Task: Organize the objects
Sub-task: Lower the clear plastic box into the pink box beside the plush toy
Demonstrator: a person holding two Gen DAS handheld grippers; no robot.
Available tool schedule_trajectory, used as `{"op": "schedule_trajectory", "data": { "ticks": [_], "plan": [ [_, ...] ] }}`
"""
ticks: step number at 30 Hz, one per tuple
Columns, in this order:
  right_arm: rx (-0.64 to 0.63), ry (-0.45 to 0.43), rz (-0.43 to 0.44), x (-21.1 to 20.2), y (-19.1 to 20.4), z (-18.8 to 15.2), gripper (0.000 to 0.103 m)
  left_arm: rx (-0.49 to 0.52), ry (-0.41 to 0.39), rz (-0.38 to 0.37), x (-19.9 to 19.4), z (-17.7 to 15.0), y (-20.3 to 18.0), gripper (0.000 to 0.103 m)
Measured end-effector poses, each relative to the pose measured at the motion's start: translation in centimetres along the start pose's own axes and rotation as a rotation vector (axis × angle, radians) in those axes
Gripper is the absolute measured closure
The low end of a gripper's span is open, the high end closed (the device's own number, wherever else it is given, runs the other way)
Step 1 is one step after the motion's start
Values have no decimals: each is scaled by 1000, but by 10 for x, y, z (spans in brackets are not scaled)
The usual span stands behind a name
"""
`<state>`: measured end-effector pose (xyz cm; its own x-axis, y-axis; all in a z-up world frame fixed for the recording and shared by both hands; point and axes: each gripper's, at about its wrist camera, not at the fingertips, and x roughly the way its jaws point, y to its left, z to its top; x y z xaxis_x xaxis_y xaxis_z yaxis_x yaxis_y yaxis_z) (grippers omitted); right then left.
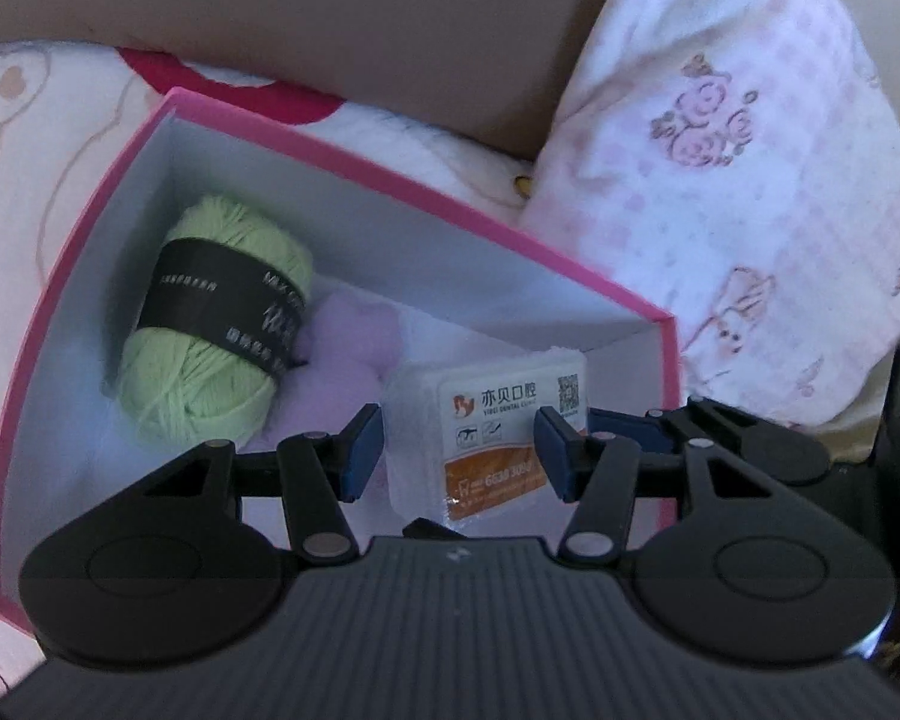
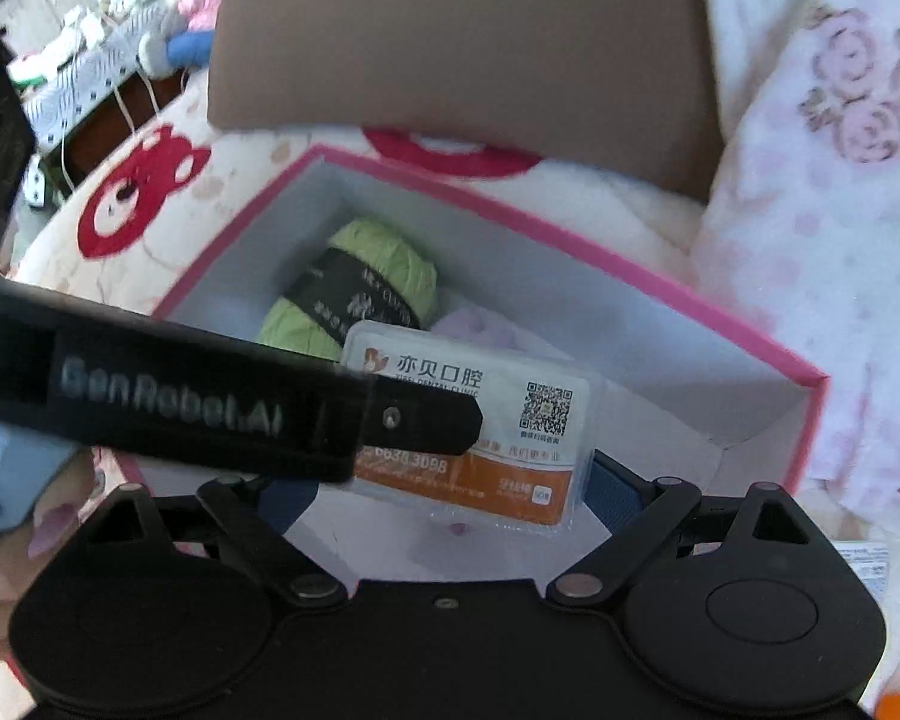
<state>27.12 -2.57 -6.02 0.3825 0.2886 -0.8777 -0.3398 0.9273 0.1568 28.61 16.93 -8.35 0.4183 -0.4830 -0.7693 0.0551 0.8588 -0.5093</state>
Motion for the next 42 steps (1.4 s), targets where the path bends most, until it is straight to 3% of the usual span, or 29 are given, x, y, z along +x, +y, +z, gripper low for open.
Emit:
{"op": "schedule_trajectory", "data": {
  "ticks": [6, 11, 24, 28, 30, 38, 42],
  "plan": [
    [-42, 75, -11, 27, -1, 5, 7, -76, 25, -3, 22, 0, 20, 49],
    [-56, 102, -33, 43, -1, 10, 7, -38, 21, 25, 32, 2, 22, 50],
    [-22, 187, 60, 51, -28, 17, 7, 32, 28, 29, 42, 4, 23, 57],
    [-62, 148, 41, 42, -28, 14, 9, 52, 27, 41, 42, 3, 19, 58],
    [-72, 138, 39, 41, -26, 13, 25, 56, 21, 50, 42, 4, 18, 58],
    [-134, 122, -98, 42, -20, -3, 45, 118, 9, 120, 38, -3, 2, 61],
    [-100, 96, -132, 41, -30, -4, 53, 53, -13, 51, 32, -4, 8, 61]
  ]
}}
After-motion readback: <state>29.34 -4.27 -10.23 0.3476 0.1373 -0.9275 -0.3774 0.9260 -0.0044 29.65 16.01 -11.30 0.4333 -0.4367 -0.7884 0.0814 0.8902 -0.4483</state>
